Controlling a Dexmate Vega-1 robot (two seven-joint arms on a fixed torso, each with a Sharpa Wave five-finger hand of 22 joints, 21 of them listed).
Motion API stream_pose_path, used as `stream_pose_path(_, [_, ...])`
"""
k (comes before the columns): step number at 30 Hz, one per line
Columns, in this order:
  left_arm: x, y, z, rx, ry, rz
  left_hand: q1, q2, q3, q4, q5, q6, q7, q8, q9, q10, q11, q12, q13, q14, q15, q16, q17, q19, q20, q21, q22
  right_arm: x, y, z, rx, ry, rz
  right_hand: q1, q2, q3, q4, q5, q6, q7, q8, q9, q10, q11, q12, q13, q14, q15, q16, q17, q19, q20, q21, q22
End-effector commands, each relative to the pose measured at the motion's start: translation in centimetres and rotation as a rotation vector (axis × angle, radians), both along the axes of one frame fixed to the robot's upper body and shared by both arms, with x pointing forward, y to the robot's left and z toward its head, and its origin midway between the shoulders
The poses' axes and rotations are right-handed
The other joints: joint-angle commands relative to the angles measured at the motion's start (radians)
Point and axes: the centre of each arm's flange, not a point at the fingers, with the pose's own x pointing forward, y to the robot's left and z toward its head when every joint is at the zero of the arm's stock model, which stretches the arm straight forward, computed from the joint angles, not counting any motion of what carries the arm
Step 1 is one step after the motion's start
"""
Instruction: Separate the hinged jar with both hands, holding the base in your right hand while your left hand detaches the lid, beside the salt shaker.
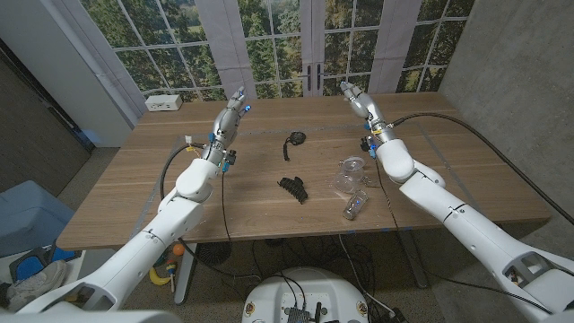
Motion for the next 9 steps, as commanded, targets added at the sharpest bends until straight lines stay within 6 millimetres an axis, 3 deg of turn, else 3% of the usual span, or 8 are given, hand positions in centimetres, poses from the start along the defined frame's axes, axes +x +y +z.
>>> stream_pose_path(1, [0.5, 0.4, -1.8, -0.024, 0.075, 0.031, -0.005, 0.064, 0.011, 0.004, 0.009, -0.007, -0.003, 0.001, 0.002, -0.011, 0.003, 0.0, 0.002, -0.026, -0.037, 0.0, 0.003, -0.004, -0.024, -0.005, 0.001, 0.7, -2.5, -0.1, 0.199, -0.023, 0.166, -0.012, 0.039, 0.021, -0.002, 0.002, 0.021, 0.005, 0.008, 0.001, 0.019, 0.004, 0.005, -0.007, 0.018, -0.055, 0.011, -0.007, 0.018, -0.08, -0.003, 0.0])
stream_pose_path(9, [0.9, 0.5, -4.2, -0.064, 0.158, 0.056, -0.007, 0.062, 0.019, 0.007, 0.011, -0.012, 0.0, 0.0, 0.002, -0.015, 0.002, -0.001, 0.002, -0.028, -0.035, 0.0, 0.002, -0.007, -0.025, -0.01, 0.001, 2.3, -3.5, 0.0, 0.264, -0.017, 0.235, -0.019, 0.038, 0.039, -0.003, 0.0, 0.028, 0.012, 0.006, 0.001, 0.029, 0.004, 0.006, -0.016, 0.028, -0.051, 0.012, -0.016, 0.03, -0.079, -0.007, 0.0])
